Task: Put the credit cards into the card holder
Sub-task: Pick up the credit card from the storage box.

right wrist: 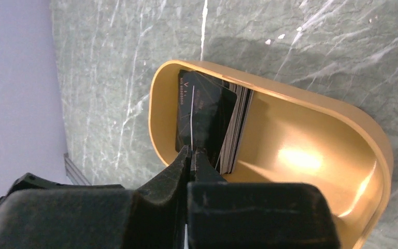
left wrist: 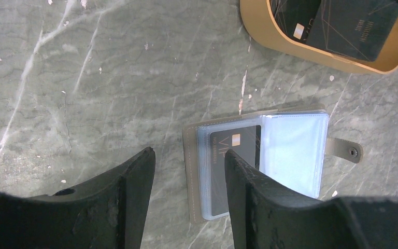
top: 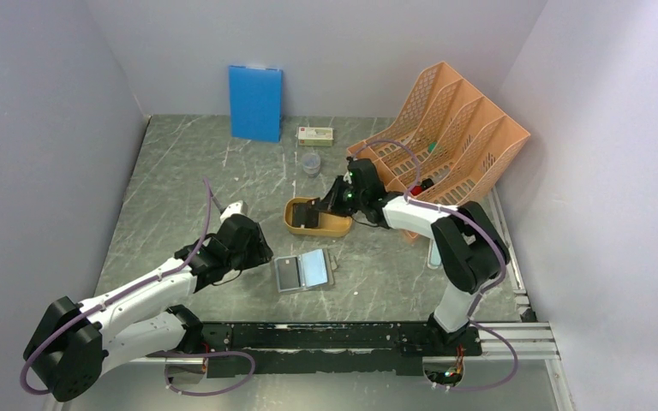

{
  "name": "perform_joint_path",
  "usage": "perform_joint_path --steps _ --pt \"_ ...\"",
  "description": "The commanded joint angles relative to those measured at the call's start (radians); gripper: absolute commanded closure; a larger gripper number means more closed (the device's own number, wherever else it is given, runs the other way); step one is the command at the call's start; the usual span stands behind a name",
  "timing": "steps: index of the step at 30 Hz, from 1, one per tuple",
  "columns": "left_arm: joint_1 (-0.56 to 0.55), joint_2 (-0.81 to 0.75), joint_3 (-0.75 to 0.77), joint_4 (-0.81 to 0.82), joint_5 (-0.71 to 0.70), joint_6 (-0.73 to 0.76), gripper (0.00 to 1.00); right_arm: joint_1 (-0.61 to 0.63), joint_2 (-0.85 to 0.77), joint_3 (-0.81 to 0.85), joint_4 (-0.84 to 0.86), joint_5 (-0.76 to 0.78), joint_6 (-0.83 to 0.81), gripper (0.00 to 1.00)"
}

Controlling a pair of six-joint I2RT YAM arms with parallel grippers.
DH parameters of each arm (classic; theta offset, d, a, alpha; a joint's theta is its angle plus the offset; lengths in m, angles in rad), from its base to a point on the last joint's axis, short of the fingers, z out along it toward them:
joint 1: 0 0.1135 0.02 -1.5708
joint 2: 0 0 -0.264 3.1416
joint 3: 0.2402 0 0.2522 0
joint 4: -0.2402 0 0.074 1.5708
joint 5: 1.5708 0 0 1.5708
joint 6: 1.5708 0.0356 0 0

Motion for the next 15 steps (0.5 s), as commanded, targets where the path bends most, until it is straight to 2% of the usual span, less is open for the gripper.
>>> perform_joint_path --steps 1,3,9,15 --pt "0.000 -0.011 0.024 0.003 -0.007 -0.002 0.43 -0.006 -0.055 0.032 -0.108 -0.031 0.081 1.00" --pt "0.000 -0.014 0.032 -0.002 -0.011 -0.002 0.43 -0.017 -0.068 0.060 -0.181 -0.041 0.150 1.00" --pt "0.000 -0.032 0.061 -0.037 -0.021 -0.002 0.44 -0.069 -0.153 0.065 -0.262 -0.163 0.321 1.00" --pt "0.000 -0.056 0.067 -0.037 -0.019 0.009 0.44 -0.106 -0.230 -0.002 -0.230 -0.299 0.439 1.00"
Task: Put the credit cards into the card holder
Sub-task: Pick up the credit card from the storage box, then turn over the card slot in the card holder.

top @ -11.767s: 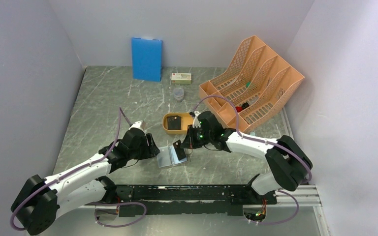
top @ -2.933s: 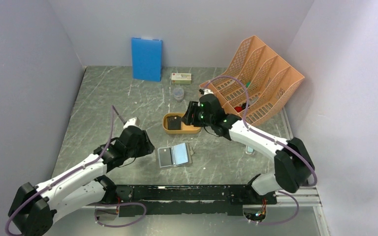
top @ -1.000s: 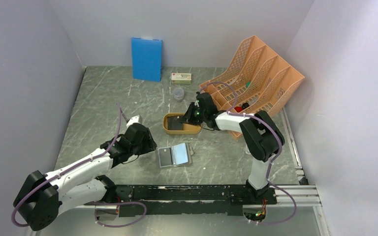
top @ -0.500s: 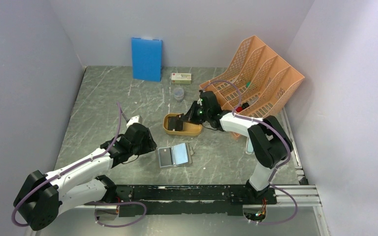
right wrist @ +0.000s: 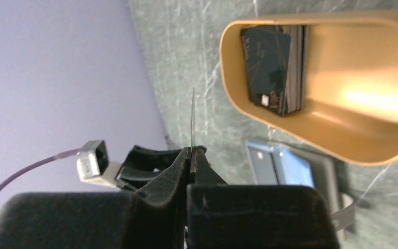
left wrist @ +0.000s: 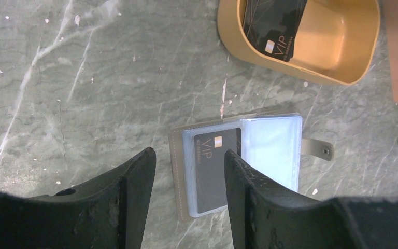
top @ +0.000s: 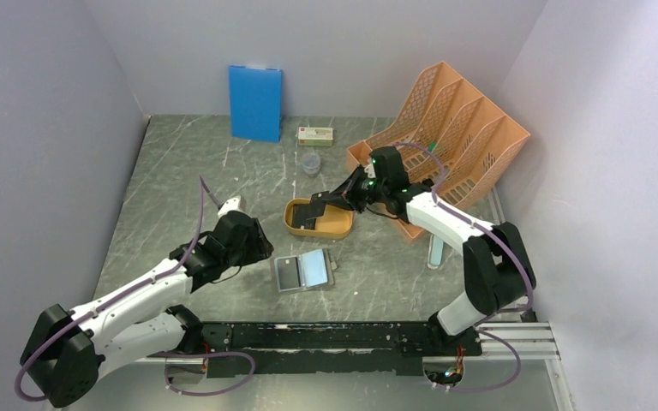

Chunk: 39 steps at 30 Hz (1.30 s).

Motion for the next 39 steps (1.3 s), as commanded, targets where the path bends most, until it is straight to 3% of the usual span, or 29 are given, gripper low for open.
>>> perform_joint_path --steps 1,4,9,11,16,24,39 --pt "0.000 -0.021 0.032 -0.009 -0.012 0.011 0.44 -0.015 -0.060 -0.035 -0.008 -0.121 0.111 1.00" --pt "-0.002 -0.031 0.023 0.025 0.036 0.032 0.45 -0.019 -0.079 -0.038 -0.023 -0.126 0.090 1.00" --pt "-0.025 -0.025 0.031 0.112 0.159 0.130 0.42 -0.017 -0.168 0.017 -0.180 0.003 -0.261 1.00" --pt "-0.070 0.000 0.052 0.107 0.146 0.152 0.35 -0.015 -0.237 -0.023 -0.213 0.039 -0.388 1.00" --pt "-0.208 0.119 0.104 0.143 0.095 0.163 0.31 -0.010 -0.387 -0.178 -0.272 0.093 -0.562 1.00" --pt "-0.311 0.362 0.241 0.176 0.040 0.159 0.34 0.028 -0.460 -0.344 -0.203 0.052 -0.543 1.00" --pt "-0.361 0.616 0.282 0.165 -0.050 0.161 0.38 0.097 -0.504 -0.377 -0.221 0.070 -0.564 1.00"
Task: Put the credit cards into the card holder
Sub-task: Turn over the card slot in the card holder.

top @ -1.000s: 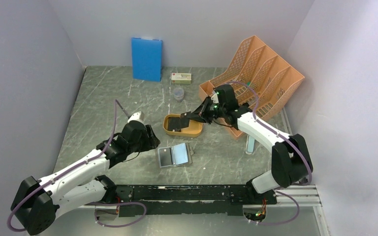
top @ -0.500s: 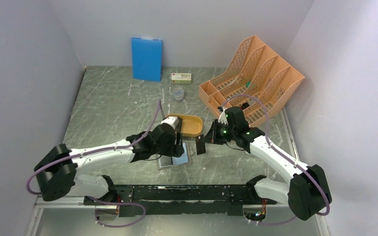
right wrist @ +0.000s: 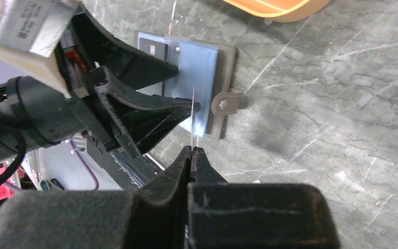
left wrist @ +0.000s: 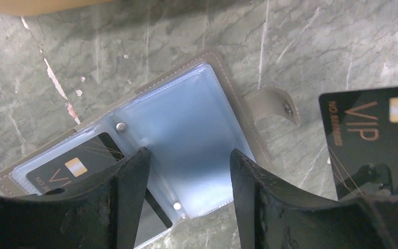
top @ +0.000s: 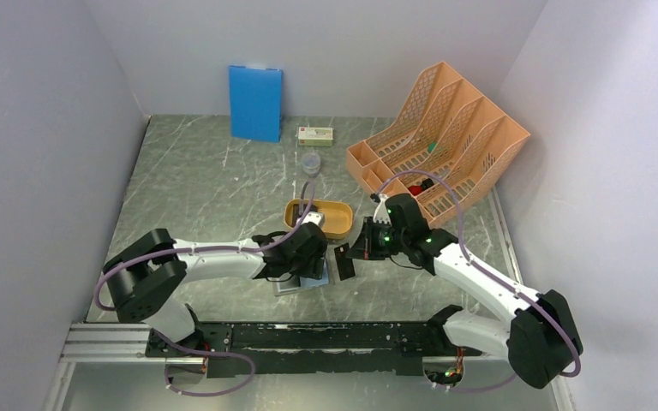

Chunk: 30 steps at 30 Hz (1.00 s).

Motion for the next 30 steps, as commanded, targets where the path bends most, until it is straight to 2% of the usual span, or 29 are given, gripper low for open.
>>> perform_joint_path --steps 1,5,16,21,30 --pt "-0.020 0.040 0.030 -0.003 -0.061 0.013 0.39 0.012 -0.048 0.002 -0.017 0.012 -0.028 1.00" --pt "-0.033 0.054 0.021 -0.014 -0.091 0.023 0.50 0.013 -0.067 -0.005 -0.023 0.021 -0.021 1.00" --pt "-0.033 0.032 -0.043 -0.012 -0.105 0.002 0.94 0.054 -0.048 -0.016 0.003 0.001 -0.008 1.00" --pt "-0.035 0.018 -0.057 -0.015 -0.113 0.001 0.95 0.111 0.002 -0.011 0.026 0.007 0.015 1.00" --pt "-0.034 -0.048 -0.086 -0.002 -0.104 0.013 0.95 0.119 0.118 -0.021 0.064 -0.010 0.023 1.00"
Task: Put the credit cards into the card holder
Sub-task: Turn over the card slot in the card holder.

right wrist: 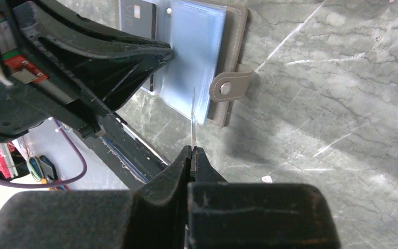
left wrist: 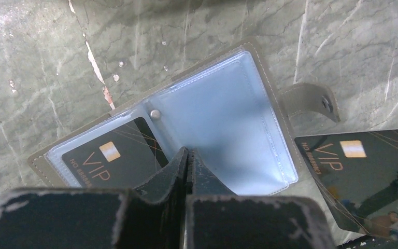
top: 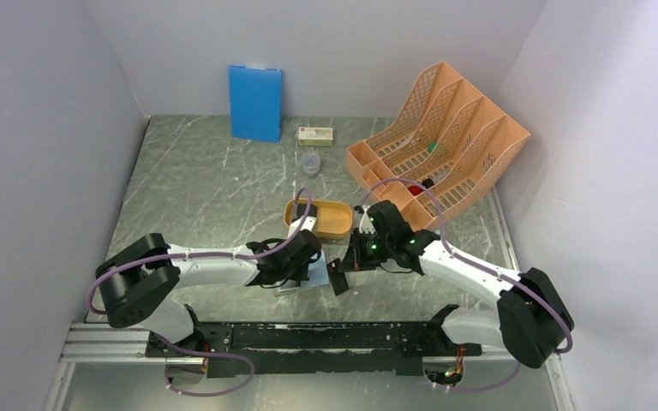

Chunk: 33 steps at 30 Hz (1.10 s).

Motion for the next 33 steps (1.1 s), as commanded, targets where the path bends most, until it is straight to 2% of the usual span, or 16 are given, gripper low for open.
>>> perform_joint_path --steps 1,29,33 --pt "-0.008 -0.012 -0.020 -0.027 0.004 0.007 0.95 0.005 0.038 -0.015 0.058 -0.024 0.009 1.00" --pt "-0.008 -0.030 -0.019 -0.042 0.003 -0.006 0.95 0.018 0.179 -0.042 0.183 -0.087 0.031 1.00" --pt "-0.009 -0.046 -0.010 -0.057 -0.001 -0.014 0.95 0.018 0.147 -0.039 0.161 -0.041 0.032 1.00"
